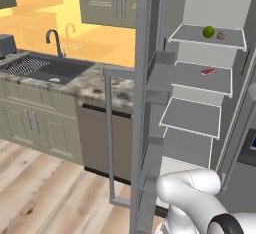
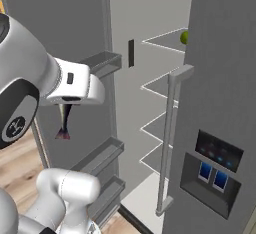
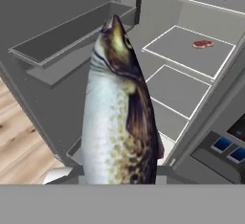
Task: Transport the fish and lime to the fridge. Place the fish on the rack containing meat and place the lime on the rack containing the vegetable, ensuring meats and vegetables are on different racks.
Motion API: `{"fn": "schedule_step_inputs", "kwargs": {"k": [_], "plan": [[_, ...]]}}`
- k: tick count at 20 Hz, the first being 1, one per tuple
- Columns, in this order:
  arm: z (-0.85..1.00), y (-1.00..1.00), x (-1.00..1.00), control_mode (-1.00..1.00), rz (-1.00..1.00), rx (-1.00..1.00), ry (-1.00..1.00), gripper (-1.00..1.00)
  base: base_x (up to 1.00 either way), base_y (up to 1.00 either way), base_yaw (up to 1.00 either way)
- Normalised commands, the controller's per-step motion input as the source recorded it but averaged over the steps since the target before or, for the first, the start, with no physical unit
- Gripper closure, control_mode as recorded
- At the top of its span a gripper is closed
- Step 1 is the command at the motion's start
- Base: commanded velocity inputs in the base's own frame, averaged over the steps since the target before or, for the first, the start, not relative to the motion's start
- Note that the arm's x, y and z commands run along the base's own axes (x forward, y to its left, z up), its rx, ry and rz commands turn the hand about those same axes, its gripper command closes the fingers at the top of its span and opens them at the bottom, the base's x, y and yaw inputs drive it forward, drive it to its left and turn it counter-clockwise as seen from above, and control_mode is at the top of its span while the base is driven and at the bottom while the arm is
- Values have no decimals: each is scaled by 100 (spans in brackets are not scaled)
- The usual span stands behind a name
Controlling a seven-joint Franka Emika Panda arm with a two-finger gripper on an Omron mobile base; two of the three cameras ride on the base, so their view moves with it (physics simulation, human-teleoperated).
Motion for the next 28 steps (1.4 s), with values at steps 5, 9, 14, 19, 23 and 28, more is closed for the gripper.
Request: {"fn": "schedule_step_inputs", "kwargs": {"k": [5,9,14,19,23,28], "plan": [[0,0,0,100,0,0,0,100,-31,-38,0],[0,0,0,100,0,0,0,100,-35,-60,0],[0,0,0,100,0,0,0,100,24,-37,0],[0,0,0,100,0,0,0,100,96,3,0],[0,0,0,100,0,0,0,100,100,14,0],[0,0,0,100,0,0,0,100,100,54,-1]]}}
